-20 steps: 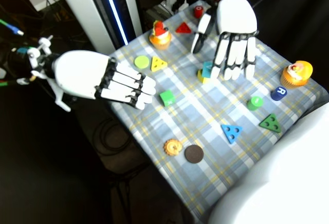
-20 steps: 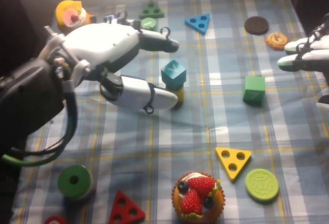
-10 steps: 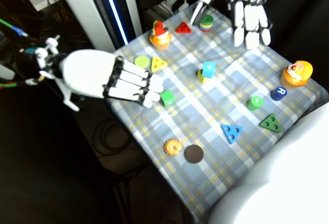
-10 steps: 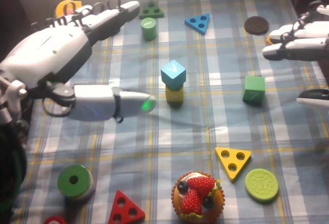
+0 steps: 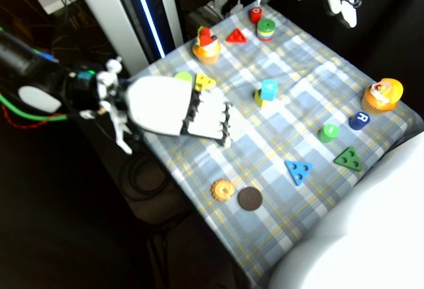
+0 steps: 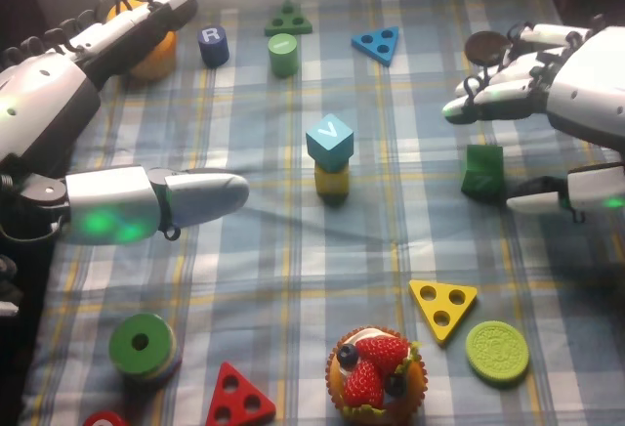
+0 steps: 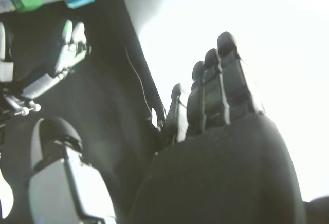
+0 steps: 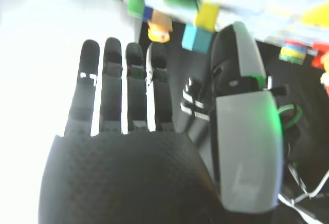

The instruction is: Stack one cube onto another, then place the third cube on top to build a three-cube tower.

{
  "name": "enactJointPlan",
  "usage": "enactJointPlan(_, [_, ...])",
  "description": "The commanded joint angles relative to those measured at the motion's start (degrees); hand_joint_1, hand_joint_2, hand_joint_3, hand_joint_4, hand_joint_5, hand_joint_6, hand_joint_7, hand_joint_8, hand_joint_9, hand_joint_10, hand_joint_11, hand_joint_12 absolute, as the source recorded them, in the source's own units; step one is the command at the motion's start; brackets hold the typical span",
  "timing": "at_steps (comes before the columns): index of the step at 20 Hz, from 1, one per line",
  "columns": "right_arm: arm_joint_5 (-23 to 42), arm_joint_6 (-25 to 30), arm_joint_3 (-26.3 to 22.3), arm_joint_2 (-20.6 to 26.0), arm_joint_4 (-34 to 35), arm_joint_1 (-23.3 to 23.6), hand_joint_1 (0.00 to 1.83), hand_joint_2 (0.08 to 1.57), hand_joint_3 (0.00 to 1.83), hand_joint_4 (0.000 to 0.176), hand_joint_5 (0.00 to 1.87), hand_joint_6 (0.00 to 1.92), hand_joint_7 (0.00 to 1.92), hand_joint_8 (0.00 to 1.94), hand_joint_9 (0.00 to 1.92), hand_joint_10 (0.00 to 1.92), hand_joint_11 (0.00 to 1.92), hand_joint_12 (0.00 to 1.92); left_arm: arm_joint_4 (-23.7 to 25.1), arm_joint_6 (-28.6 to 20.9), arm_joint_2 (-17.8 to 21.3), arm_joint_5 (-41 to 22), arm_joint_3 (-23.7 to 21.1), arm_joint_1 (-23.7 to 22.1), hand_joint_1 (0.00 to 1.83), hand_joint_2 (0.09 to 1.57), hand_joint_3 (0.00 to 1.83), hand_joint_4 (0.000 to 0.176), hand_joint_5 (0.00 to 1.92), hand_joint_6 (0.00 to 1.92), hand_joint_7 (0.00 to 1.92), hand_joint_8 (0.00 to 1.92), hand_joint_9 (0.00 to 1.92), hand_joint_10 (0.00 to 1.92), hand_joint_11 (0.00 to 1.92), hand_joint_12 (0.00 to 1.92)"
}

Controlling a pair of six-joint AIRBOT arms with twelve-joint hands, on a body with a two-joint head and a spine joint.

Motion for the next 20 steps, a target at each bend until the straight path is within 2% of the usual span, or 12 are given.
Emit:
enactJointPlan(1, [4.7, 0.3, 0.5, -0.7, 0.6, 1.4, 0.84, 1.01, 0.0, 0.0, 0.54, 0.01, 0.54, 0.01, 0.55, 0.02, 0.19, 1.02, 1.3, -0.4, -0.1, -7.0, 0.1, -0.4, 0.59, 0.79, 0.0, 0.175, 0.12, 0.0, 0.16, 0.01, 0.17, 0.01, 0.2, 0.14])
enactJointPlan(4, [2.2, 0.3, 2.1, -2.4, 0.0, 2.4, 0.84, 1.0, 0.0, 0.0, 0.56, 0.01, 0.57, 0.01, 0.58, 0.02, 0.22, 1.03, 1.3, -0.4, -0.2, -7.0, 0.1, -0.4, 0.61, 0.78, 0.0, 0.176, 0.12, 0.0, 0.16, 0.01, 0.17, 0.01, 0.19, 0.14])
enactJointPlan(10, [-0.8, 0.1, 4.0, -3.9, -0.4, 3.4, 0.87, 1.0, 0.0, 0.0, 0.62, 0.01, 0.6, 0.0, 0.58, 0.0, 0.14, 1.05, 1.3, -0.4, -0.4, -6.8, 0.1, -0.4, 0.62, 0.78, 0.0, 0.176, 0.13, 0.0, 0.18, 0.0, 0.19, 0.01, 0.2, 0.17])
enactJointPlan(14, [-1.6, 0.1, 4.4, -4.0, -0.4, 3.5, 0.88, 1.01, 0.0, 0.0, 0.64, 0.01, 0.62, 0.01, 0.61, 0.01, 0.16, 1.08, 1.2, -0.4, -0.5, -6.6, 0.1, -0.4, 0.61, 0.79, 0.0, 0.176, 0.14, 0.0, 0.19, 0.0, 0.21, 0.0, 0.01, 0.64])
enactJointPlan(16, [-1.9, -0.1, 4.7, -4.3, -0.4, 3.7, 0.86, 1.0, 0.0, 0.0, 0.68, 0.01, 0.65, 0.01, 0.64, 0.02, 0.16, 1.12, 1.1, -0.4, -0.6, -6.6, 0.1, -0.4, 0.61, 0.79, 0.0, 0.176, 0.14, 0.0, 0.19, 0.0, 0.21, 0.0, 0.0, 0.68])
enactJointPlan(20, [-2.5, -0.6, 4.8, -4.5, -0.4, 4.3, 0.92, 1.0, 0.0, 0.0, 0.77, 0.01, 0.72, 0.01, 0.69, 0.01, 0.22, 1.03, 1.0, -0.4, -0.8, -6.6, 0.1, -0.3, 0.61, 0.79, 0.0, 0.176, 0.13, 0.0, 0.19, 0.0, 0.21, 0.0, 0.0, 0.64])
